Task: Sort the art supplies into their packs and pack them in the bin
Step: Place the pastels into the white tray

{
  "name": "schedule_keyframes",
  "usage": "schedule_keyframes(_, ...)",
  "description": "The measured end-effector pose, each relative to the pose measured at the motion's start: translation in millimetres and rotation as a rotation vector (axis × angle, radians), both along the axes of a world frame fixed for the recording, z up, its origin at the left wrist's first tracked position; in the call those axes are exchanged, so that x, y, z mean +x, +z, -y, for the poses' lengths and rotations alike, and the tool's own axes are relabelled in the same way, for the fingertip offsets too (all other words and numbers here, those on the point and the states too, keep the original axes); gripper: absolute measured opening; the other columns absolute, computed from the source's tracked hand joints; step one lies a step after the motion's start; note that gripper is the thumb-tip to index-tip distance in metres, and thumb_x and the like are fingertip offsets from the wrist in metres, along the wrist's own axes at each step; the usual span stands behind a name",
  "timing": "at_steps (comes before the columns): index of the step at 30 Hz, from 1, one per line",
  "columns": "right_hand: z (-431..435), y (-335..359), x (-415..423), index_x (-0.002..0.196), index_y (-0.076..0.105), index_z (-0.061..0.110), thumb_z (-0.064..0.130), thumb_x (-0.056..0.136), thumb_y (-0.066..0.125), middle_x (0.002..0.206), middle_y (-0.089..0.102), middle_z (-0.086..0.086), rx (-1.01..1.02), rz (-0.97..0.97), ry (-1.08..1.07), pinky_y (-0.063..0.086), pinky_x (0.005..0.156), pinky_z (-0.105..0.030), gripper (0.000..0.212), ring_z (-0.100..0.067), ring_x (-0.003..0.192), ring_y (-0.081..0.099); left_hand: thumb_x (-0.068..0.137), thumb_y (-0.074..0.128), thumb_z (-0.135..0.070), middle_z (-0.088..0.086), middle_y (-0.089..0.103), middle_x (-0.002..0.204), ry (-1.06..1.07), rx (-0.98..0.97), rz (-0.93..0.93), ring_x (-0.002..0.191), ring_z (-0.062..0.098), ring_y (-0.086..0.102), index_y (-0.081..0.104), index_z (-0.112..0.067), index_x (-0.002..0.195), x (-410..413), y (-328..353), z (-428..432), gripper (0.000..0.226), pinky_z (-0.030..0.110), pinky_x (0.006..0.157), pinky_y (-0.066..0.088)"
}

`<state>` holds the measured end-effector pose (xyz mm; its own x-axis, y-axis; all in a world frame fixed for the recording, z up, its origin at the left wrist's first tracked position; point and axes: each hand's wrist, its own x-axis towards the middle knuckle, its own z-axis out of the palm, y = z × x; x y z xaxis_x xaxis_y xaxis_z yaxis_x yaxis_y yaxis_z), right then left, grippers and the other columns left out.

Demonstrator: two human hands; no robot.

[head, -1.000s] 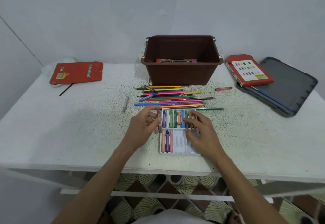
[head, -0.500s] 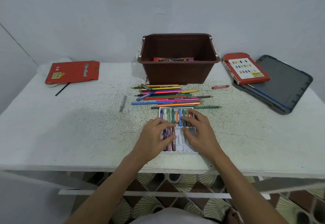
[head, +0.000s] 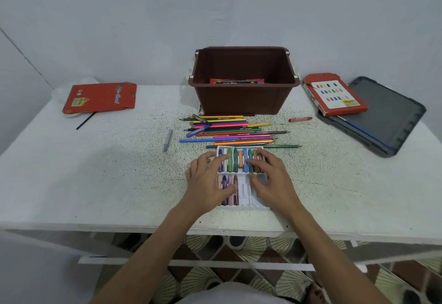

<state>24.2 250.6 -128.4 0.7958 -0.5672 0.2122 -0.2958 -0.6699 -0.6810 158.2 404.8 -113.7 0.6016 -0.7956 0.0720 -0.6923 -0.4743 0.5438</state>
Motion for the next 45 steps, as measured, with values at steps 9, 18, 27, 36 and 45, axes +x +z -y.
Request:
schedule_keyframes(9, -0.5, 1.0, -0.6, 0.129, 0.062, 0.026, 0.023, 0.090, 0.066, 0.150, 0.039, 0.005, 0.007, -0.001, 0.001, 0.025, 0.110, -0.033, 0.039, -0.014, 0.138, 0.030, 0.075, 0.047, -0.076, -0.002, 0.037, 0.143, 0.033, -0.072, 0.090, 0.131, 0.017, 0.030, 0.042, -0.033, 0.141, 15.0, -8.4, -8.5, 0.079, 0.034, 0.101, 0.021)
schedule_keyframes(18, -2.4, 4.2, -1.6, 0.129, 0.062, 0.026, 0.022, 0.090, 0.066, 0.149, 0.039, 0.005, 0.029, 0.002, -0.002, 0.023, 0.110, -0.030, 0.039, -0.012, 0.138, 0.029, 0.093, 0.058, -0.041, 0.015, 0.049, 0.132, 0.640, -0.065, 0.122, 0.120, 0.035, 0.045, 0.055, -0.014, 0.129, 85.7, 5.3, -18.8, 0.045, 0.048, 0.099, 0.033)
schedule_keyframes(27, -2.6, 5.0, -0.9, 0.129, 0.062, 0.027, 0.022, 0.090, 0.066, 0.149, 0.039, 0.007, 0.018, -0.002, 0.003, 0.022, 0.109, -0.028, 0.039, -0.010, 0.137, 0.029, 0.091, 0.060, -0.040, 0.013, 0.055, 0.125, 0.696, 0.072, 0.152, 0.118, 0.034, 0.046, 0.065, -0.017, 0.111, 116.2, 5.4, -14.3, 0.031, 0.046, 0.098, 0.033)
schedule_keyframes(36, -2.1, 3.5, -0.8, 0.128, 0.062, 0.028, 0.023, 0.090, 0.066, 0.148, 0.039, 0.008, 0.009, 0.005, -0.003, 0.023, 0.108, -0.027, 0.039, -0.010, 0.137, 0.030, 0.091, 0.066, -0.018, -0.002, 0.070, 0.096, 0.437, -0.406, -0.032, 0.085, 0.010, 0.063, 0.066, -0.016, 0.102, 88.8, 20.1, -10.3, 0.010, 0.025, 0.070, 0.051)
schedule_keyframes(45, -3.8, 6.8, -1.1, 0.129, 0.062, 0.027, 0.022, 0.090, 0.067, 0.148, 0.039, 0.008, 0.044, 0.015, -0.008, 0.021, 0.109, -0.028, 0.040, -0.008, 0.137, 0.028, 0.088, 0.069, -0.014, -0.001, 0.070, 0.101, 0.167, -0.527, -0.351, 0.094, 0.008, 0.066, 0.064, -0.013, 0.104, 30.2, 40.1, -2.6, 0.017, 0.009, 0.082, 0.045)
